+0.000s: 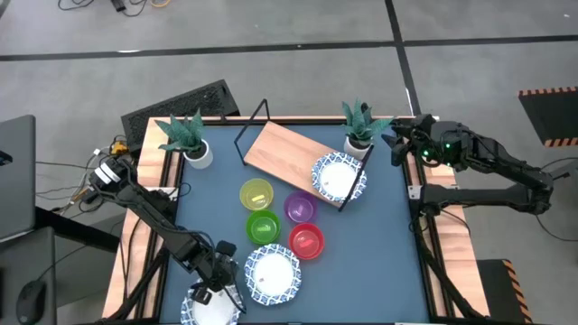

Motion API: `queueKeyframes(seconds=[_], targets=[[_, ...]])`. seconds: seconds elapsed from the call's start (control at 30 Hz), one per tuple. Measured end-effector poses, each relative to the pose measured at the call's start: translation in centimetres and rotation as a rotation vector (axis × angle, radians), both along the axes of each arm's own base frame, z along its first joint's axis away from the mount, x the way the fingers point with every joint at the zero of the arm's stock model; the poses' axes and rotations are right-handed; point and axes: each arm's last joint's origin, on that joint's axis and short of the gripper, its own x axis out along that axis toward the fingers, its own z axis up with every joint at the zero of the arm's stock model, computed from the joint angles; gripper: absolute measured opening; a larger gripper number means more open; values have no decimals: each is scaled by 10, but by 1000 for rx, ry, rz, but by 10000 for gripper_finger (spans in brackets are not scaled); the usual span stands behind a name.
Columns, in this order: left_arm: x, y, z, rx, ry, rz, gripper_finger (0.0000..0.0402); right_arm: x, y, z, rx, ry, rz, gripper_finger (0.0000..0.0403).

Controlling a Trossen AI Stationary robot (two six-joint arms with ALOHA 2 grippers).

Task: Place and stack bowls onto a shelf
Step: Stack blue pattern plate on top of the blue pattern plate on the shelf

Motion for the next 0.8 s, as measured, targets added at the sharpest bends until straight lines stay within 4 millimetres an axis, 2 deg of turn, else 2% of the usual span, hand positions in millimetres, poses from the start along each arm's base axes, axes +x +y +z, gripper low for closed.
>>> queueKeyframes(seconds=[0.13,0.3,0.7,0.8], targets=[[-6,3,6,-54,91,104,1,0,0,0,0,-1,0,256],[-16,11,24,-108,148,266,0,0,0,0,0,-1,0,256],[-58,49,88,-358,280,712,0,0,0,0,0,-1,-1,256],[-66,62,101,-439,255,862,0,0,0,0,0,-1,0,256]])
